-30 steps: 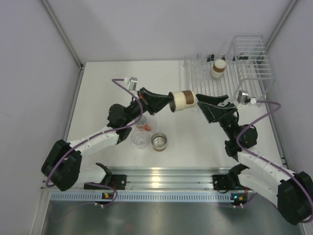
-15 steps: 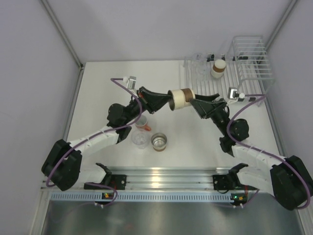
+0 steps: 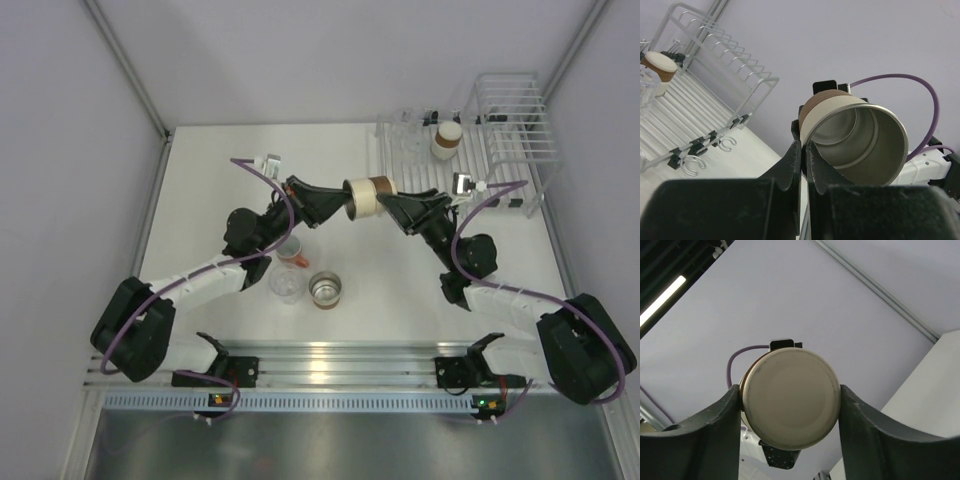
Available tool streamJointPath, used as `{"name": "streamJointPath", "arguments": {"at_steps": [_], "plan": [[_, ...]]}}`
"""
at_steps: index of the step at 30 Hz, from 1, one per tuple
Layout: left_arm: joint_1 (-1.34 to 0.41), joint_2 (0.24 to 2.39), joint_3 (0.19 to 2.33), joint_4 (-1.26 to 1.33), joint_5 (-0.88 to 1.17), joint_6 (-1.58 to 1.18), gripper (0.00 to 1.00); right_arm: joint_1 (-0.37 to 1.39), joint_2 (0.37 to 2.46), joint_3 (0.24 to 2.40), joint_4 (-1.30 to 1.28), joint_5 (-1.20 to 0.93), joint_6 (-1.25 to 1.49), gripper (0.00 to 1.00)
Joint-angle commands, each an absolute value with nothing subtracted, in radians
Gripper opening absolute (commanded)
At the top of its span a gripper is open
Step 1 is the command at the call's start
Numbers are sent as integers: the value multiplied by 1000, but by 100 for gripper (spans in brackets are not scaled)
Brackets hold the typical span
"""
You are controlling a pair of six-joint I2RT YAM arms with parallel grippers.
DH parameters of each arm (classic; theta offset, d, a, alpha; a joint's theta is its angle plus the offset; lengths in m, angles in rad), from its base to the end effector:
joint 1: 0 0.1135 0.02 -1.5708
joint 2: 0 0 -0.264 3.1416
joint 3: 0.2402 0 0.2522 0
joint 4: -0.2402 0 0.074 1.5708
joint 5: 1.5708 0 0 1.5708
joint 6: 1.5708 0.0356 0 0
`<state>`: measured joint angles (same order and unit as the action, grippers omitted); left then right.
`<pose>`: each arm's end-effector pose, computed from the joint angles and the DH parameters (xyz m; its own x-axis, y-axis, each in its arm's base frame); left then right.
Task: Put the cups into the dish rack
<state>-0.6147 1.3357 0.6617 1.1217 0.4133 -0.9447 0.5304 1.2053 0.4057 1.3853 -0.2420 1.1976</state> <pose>0.2233 -0.1751 0.3104 -0.4604 -0.5833 -0.6691 0.7694 0.1138 -0.6286 0.1940 0.1236 0.2862 -0.4439 0.7877 -0.4272 -0.6859 0.0081 0.7277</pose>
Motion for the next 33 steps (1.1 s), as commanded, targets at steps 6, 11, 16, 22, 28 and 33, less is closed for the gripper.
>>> {"name": "streamJointPath", "arguments": {"at_steps": [6,11,16,22,28,33], "plan": [[-641,1353,692,1252,502,-957,0,565,1189,437,1599,-270,1120,0],[-641,1342,690,1201,503,-930,19,563,1145,439,1539,-252,1054,0],[-641,1266,687,1068,488,-844,46,561,1082,457,1376,-224,960,0],[-640,1168,664,941,462,-761,76,555,1034,491,1226,-195,870,0],[-637,1082,660,761,401,-649,81,516,1008,515,1106,-187,798,0],[-627,1016,708,496,338,-534,94,460,919,607,815,-150,672,0]]}}
